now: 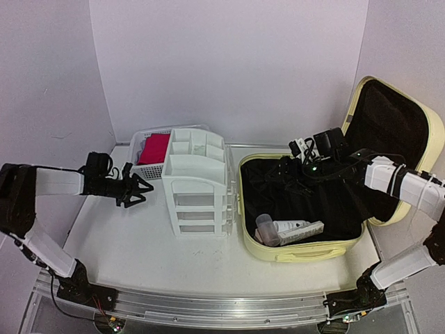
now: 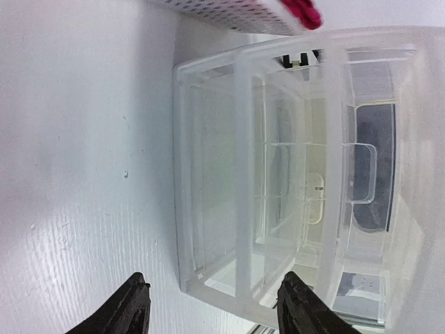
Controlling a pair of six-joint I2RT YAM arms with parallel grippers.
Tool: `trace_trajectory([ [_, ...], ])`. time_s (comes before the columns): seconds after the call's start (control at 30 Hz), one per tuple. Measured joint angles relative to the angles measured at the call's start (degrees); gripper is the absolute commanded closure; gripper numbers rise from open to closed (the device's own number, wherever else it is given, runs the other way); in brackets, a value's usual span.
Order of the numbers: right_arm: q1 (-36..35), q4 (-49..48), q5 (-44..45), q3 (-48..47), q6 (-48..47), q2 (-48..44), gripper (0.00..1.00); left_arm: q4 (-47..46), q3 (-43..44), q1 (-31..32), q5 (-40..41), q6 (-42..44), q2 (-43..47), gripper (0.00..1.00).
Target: Open, take out, and arrange the luggage
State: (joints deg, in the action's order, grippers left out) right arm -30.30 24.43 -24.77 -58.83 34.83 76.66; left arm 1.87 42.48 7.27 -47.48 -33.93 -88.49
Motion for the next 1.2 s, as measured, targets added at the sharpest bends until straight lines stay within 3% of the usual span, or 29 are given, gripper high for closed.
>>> trace_trajectory([
  [0.13, 0.0, 0.28, 0.17, 0.48, -0.17, 0.0, 0.02, 14.36, 6.47, 0.35, 7.39, 3.74, 14.95, 0.34],
  [0.27, 0.0, 0.31, 0.2, 0.48, -0.24, 0.15, 0.02, 24.59, 19.76, 2.67, 12.52, 4.94, 21.9, 0.35],
  [0.47, 0.0, 0.35, 0.17, 0.48, -0.33, 1.07, 0.02, 33.44, 32.98, 16.74, 22.34, 5.55, 20.17, 0.3],
  [0.57, 0.0, 0.28, 0.17, 0.48, -0.33, 1.07, 0.02, 38.12, 34.6, 21.49, 26.36, 5.55, 18.25, 0.38],
  [0.9, 0.0, 0.33, 0.2, 0.48, -0.33, 1.03, 0.02, 48.57, 37.81, 30.67, 36.15, 5.49, 11.37, 0.53],
  [1.07, 0.0, 0.31, 0.2, 0.48, -0.33, 1.03, 0.02, 51.28, 41.35, 32.61, 40.3, 6.29, 8.52, 0.64],
  [1.2, -0.55, 0.26, 0.66, 0.48, -0.28, 1.31, 0.02, 53.81, 45.38, 32.94, 43.69, 7.78, 5.31, 0.67],
])
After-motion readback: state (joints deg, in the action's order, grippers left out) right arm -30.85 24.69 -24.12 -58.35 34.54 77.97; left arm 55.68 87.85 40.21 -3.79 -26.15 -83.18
